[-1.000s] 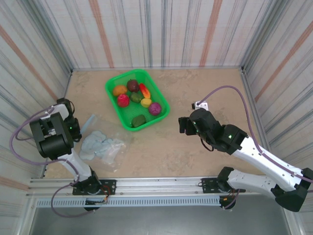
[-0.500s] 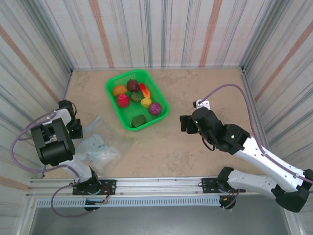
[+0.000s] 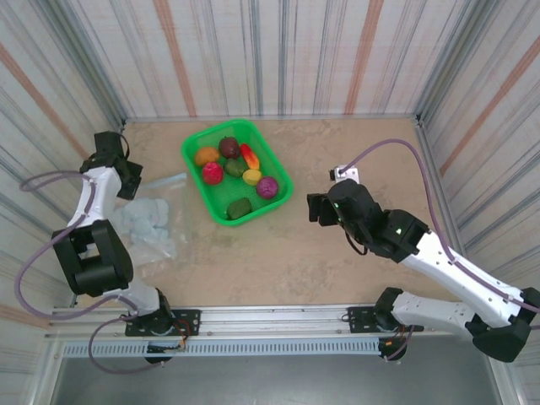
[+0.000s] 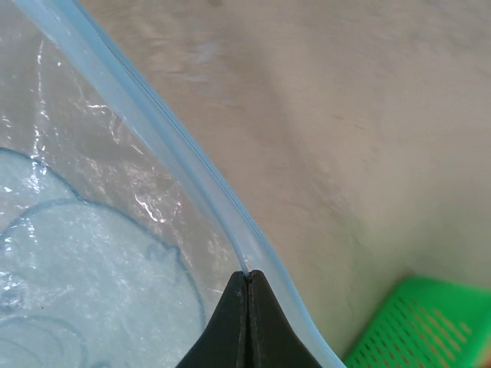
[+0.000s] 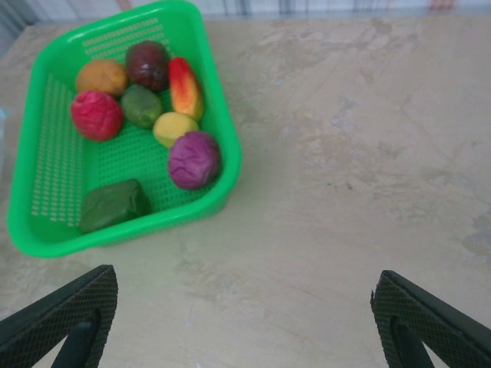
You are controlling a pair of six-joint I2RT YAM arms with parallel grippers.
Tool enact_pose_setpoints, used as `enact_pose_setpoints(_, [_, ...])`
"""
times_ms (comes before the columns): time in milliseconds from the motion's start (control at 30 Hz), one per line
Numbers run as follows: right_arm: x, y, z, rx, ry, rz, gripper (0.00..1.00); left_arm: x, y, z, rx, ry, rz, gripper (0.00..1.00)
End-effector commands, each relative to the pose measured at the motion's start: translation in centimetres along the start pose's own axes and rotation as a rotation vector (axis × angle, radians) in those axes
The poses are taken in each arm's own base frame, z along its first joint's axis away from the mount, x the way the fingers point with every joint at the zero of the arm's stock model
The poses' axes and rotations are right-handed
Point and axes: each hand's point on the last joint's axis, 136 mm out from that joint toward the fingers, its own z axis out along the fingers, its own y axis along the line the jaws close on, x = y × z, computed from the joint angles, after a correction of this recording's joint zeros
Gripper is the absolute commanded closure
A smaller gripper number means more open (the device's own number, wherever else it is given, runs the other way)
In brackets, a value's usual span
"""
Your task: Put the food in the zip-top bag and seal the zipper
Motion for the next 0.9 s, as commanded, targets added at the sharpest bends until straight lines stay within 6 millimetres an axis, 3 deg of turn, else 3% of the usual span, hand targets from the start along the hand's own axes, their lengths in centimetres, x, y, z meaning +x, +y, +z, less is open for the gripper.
enact_pose_setpoints(0, [-1.2, 2.2, 0.0, -0.081, -0.012, -0.056, 0.10, 0.1, -3.1, -4.7, 0.103, -0.047, 0.291, 1.00])
enact_pose_setpoints(200, [0.2, 3.1, 2.0, -0.093, 0.075, -0.108, 0.13, 2.7, -4.6, -10.8, 0.183, -0.135, 0.626, 1.00])
enact_pose_setpoints(400, [1.6, 2.6, 7.3, -0.079, 0.256, -0.031, 0.12, 8.7, -5.5, -15.9, 0.478, -0.162, 0.926, 1.00])
enact_pose_setpoints(567, [2.0, 1.0, 14.0, 0.010, 0.372, 0.012, 0.12, 13.6, -5.4, -16.0, 0.592, 0.008, 1.041, 1.00])
enact_pose_setpoints(700, [3.1, -0.1, 19.0, 0.077, 0.472, 0.028, 0.13, 16.0, -4.7, -16.1, 0.602, 0.041, 1.130, 1.00])
enact_pose_setpoints(867, [5.6, -0.7, 22.2, 0.136, 0.558, 0.014, 0.22, 17.4, -4.3, -17.1, 0.639, 0.067, 1.161, 1.00])
